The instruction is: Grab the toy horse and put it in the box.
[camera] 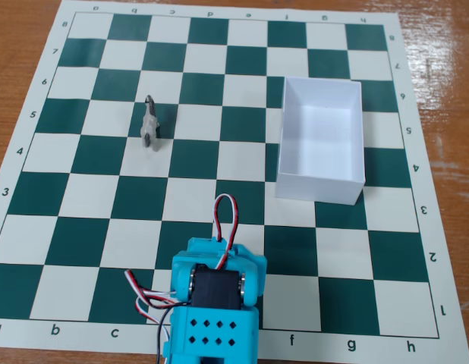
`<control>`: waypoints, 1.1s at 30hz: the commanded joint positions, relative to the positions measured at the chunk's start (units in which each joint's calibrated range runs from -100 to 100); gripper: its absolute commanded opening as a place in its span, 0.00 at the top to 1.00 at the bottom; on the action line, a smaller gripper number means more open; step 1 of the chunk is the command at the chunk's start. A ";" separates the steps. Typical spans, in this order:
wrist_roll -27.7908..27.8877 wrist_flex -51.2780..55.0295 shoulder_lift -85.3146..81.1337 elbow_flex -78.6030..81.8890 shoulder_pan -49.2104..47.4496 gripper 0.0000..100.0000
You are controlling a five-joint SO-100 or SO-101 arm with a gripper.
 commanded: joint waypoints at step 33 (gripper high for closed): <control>0.29 -11.08 1.63 -2.19 -6.19 0.65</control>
